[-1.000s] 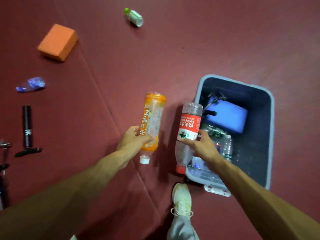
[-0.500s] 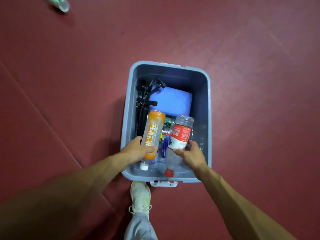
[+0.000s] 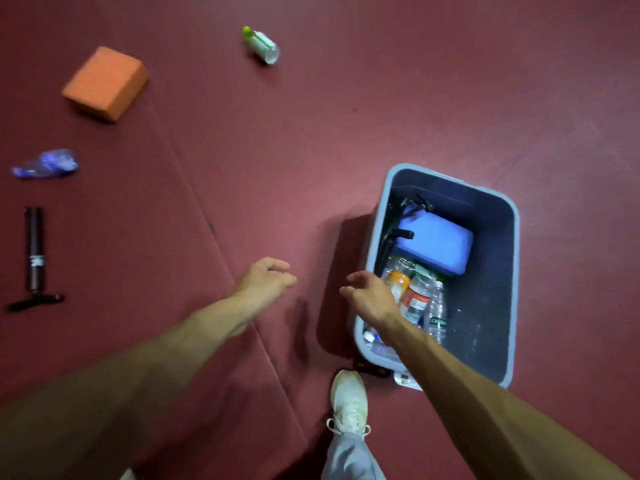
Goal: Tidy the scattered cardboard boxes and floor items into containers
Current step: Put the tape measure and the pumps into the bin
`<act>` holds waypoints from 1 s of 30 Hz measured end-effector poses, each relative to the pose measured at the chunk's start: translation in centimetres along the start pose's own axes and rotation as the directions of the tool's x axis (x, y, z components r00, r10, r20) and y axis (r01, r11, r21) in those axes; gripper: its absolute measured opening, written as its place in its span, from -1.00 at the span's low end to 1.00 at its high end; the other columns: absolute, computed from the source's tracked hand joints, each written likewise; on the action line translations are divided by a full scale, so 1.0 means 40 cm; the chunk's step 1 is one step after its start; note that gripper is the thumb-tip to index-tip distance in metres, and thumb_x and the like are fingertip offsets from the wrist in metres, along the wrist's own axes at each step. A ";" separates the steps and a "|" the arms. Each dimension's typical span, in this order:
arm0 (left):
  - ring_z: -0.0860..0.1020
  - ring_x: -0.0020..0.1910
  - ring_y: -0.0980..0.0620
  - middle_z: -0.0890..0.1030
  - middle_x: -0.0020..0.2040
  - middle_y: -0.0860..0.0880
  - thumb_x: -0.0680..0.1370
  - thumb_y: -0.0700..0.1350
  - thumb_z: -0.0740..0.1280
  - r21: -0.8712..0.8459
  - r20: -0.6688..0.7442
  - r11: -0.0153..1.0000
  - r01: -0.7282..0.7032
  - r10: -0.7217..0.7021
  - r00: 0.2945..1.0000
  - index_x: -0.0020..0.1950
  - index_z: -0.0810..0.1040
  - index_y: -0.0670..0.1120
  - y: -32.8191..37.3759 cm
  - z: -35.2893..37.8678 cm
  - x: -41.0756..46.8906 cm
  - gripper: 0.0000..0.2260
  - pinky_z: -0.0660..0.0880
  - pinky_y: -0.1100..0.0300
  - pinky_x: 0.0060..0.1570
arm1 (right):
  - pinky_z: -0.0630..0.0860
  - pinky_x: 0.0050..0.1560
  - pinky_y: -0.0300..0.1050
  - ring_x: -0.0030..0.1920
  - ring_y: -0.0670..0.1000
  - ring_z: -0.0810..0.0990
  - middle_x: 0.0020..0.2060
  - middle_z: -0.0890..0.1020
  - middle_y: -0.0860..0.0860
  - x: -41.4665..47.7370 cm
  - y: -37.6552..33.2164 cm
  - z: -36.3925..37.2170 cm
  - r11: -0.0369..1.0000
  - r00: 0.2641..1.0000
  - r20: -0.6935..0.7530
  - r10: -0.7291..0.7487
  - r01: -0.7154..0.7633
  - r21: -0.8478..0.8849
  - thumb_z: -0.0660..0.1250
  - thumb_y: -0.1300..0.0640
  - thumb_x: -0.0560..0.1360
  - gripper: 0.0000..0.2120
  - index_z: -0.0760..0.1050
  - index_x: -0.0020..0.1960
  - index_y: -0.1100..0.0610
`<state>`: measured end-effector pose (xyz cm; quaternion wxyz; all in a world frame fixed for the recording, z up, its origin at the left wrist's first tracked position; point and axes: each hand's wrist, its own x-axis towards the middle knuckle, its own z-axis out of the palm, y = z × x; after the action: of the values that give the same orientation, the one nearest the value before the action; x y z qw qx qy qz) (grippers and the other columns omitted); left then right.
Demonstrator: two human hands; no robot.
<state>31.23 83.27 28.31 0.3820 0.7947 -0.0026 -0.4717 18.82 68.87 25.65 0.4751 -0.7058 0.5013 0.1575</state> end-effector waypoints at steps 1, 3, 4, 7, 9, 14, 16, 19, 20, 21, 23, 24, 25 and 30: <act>0.54 -0.11 0.02 0.60 -0.12 -0.05 0.48 -0.18 0.37 -0.021 -0.041 1.000 -0.015 0.014 0.999 0.10 0.54 -0.03 -0.028 -0.081 -0.018 -0.79 0.44 0.19 -0.02 | 0.52 0.14 0.00 -0.06 0.01 0.55 -0.01 0.62 0.00 -0.017 -0.059 0.064 1.000 0.999 0.021 -0.026 0.026 -0.014 0.35 0.12 0.45 -0.68 0.51 0.18 0.14; 0.54 -0.11 0.01 0.60 -0.14 -0.05 0.49 -0.18 0.37 -0.078 -0.117 0.997 -0.024 0.014 0.993 0.09 0.55 -0.02 -0.097 -0.256 -0.055 -0.80 0.42 0.19 -0.04 | 0.55 0.15 0.06 -0.05 0.08 0.60 -0.06 0.63 0.02 -0.062 -0.182 0.203 0.997 0.994 0.080 -0.070 0.073 -0.030 0.35 0.12 0.42 -0.72 0.52 0.13 0.11; 0.55 -0.11 0.00 0.61 -0.13 -0.06 0.48 -0.18 0.37 -0.109 -0.153 0.994 -0.022 0.005 0.988 0.07 0.55 -0.01 -0.138 -0.347 -0.075 -0.82 0.44 0.18 -0.02 | 0.55 0.16 0.07 -0.02 0.09 0.62 -0.08 0.63 0.02 -0.084 -0.242 0.279 0.995 0.989 0.115 -0.093 0.098 -0.033 0.35 0.13 0.42 -0.75 0.52 0.09 0.08; 0.59 -0.07 -0.04 0.63 -0.07 -0.07 0.48 -0.18 0.37 -0.160 -0.269 0.987 -0.016 -0.028 0.963 0.01 0.55 0.02 -0.289 -0.637 -0.149 -0.85 0.46 0.15 0.06 | 0.54 0.17 0.11 -0.05 0.08 0.60 -0.12 0.61 0.03 -0.176 -0.420 0.518 0.984 0.964 0.221 -0.150 0.167 -0.059 0.34 0.16 0.43 -0.81 0.50 0.04 0.05; 0.59 0.01 -0.05 0.63 -0.01 -0.07 0.48 -0.17 0.37 -0.183 -0.332 0.983 -0.011 -0.051 0.942 0.02 0.55 0.02 -0.401 -0.823 -0.205 -0.85 0.45 0.15 0.08 | 0.56 0.09 0.08 -0.15 0.07 0.58 -0.20 0.60 0.03 -0.245 -0.527 0.682 0.980 0.942 0.292 -0.163 0.190 -0.064 0.34 0.19 0.45 -0.81 0.51 0.06 0.09; 0.57 0.00 -0.05 0.63 0.06 -0.12 0.48 -0.20 0.36 -0.302 -0.428 0.951 0.069 -0.200 0.881 0.02 0.54 -0.01 -0.699 -1.176 -0.335 -0.85 0.45 0.12 0.15 | 0.52 -0.13 -0.07 -0.17 0.02 0.54 -0.19 0.58 0.06 -0.422 -0.734 1.026 0.944 0.852 0.475 -0.220 0.308 -0.115 0.28 0.27 0.49 -0.91 0.52 -0.09 0.11; 0.57 0.00 -0.07 0.62 0.08 -0.13 0.48 -0.22 0.35 -0.362 -0.464 0.928 0.092 -0.265 0.846 0.03 0.54 -0.05 -0.807 -1.257 -0.375 -0.84 0.46 0.08 0.17 | 0.54 -0.13 -0.06 -0.17 0.02 0.54 -0.23 0.57 0.04 -0.469 -0.791 1.129 0.907 0.811 0.535 -0.237 0.383 -0.177 0.27 0.28 0.47 -0.86 0.50 -0.20 0.08; 0.55 0.00 -0.06 0.61 0.10 -0.10 0.49 -0.22 0.34 -0.430 -0.507 0.893 0.135 -0.362 0.782 0.12 0.56 -0.12 -0.937 -1.315 -0.411 -0.79 0.43 0.13 0.09 | 0.58 -0.01 0.05 -0.19 0.03 0.55 -0.23 0.58 -0.01 -0.497 -0.834 1.248 0.855 0.784 0.570 -0.246 0.453 -0.254 0.32 0.21 0.47 -0.93 0.49 -0.13 0.05; 0.53 0.01 -0.03 0.60 0.12 -0.09 0.49 -0.21 0.34 -0.461 -0.521 0.876 0.142 -0.397 0.755 0.14 0.56 -0.12 -0.974 -1.322 -0.413 -0.77 0.41 0.17 0.05 | 0.57 0.03 0.07 -0.18 0.04 0.55 -0.22 0.58 -0.03 -0.494 -0.839 1.280 0.842 0.780 0.576 -0.244 0.465 -0.274 0.34 0.19 0.47 -0.94 0.49 -0.09 0.05; 0.50 0.00 0.00 0.59 0.14 -0.09 0.49 -0.20 0.34 -0.495 -0.535 0.856 0.153 -0.438 0.722 0.16 0.56 -0.13 -1.004 -1.324 -0.411 -0.76 0.37 0.21 0.02 | 0.56 0.06 0.09 -0.17 0.04 0.55 -0.22 0.57 -0.04 -0.487 -0.842 1.309 0.826 0.779 0.579 -0.239 0.477 -0.300 0.34 0.17 0.47 -0.93 0.49 -0.08 0.04; 0.48 0.00 0.00 0.58 0.16 -0.09 0.50 -0.18 0.34 -0.572 -0.549 0.801 0.176 -0.533 0.644 0.20 0.55 -0.14 -1.057 -1.325 -0.393 -0.72 0.32 0.24 -0.02 | 0.56 0.10 0.07 -0.14 0.02 0.54 -0.19 0.59 -0.03 -0.462 -0.835 1.361 0.780 0.777 0.588 -0.226 0.506 -0.369 0.37 0.15 0.47 -0.93 0.50 -0.13 0.01; 0.50 0.04 -0.03 0.57 0.18 -0.10 0.49 -0.17 0.35 -0.610 -0.542 0.771 0.186 -0.576 0.612 0.22 0.54 -0.15 -1.085 -1.323 -0.375 -0.70 0.32 0.24 -0.02 | 0.55 0.10 0.04 -0.13 0.02 0.54 -0.15 0.59 -0.01 -0.446 -0.828 1.385 0.758 0.778 0.593 -0.209 0.512 -0.404 0.38 0.14 0.46 -0.94 0.51 -0.13 0.01; 0.52 0.10 -0.07 0.57 0.21 -0.12 0.49 -0.16 0.36 -0.638 -0.530 0.746 0.194 -0.608 0.591 0.23 0.53 -0.16 -1.114 -1.318 -0.351 -0.68 0.34 0.22 0.01 | 0.54 0.10 0.03 -0.12 0.03 0.55 -0.11 0.60 0.02 -0.425 -0.819 1.410 0.744 0.780 0.598 -0.185 0.508 -0.433 0.39 0.12 0.46 -0.94 0.51 -0.10 0.02; 0.53 0.19 -0.16 0.56 0.22 -0.21 0.47 -0.12 0.40 -0.669 -0.482 0.704 0.239 -0.656 0.581 0.24 0.50 -0.18 -1.272 -1.295 -0.156 -0.63 0.41 0.10 0.16 | 0.53 0.18 0.13 0.11 0.14 0.57 0.10 0.59 0.11 -0.235 -0.761 1.573 0.717 0.810 0.568 -0.145 0.482 -0.503 0.39 0.09 0.46 -0.83 0.53 0.05 0.04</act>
<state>48.58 152.89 15.56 0.4201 0.7411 0.4824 -0.2038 56.69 127.66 16.43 0.3436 -0.8353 0.1501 0.4020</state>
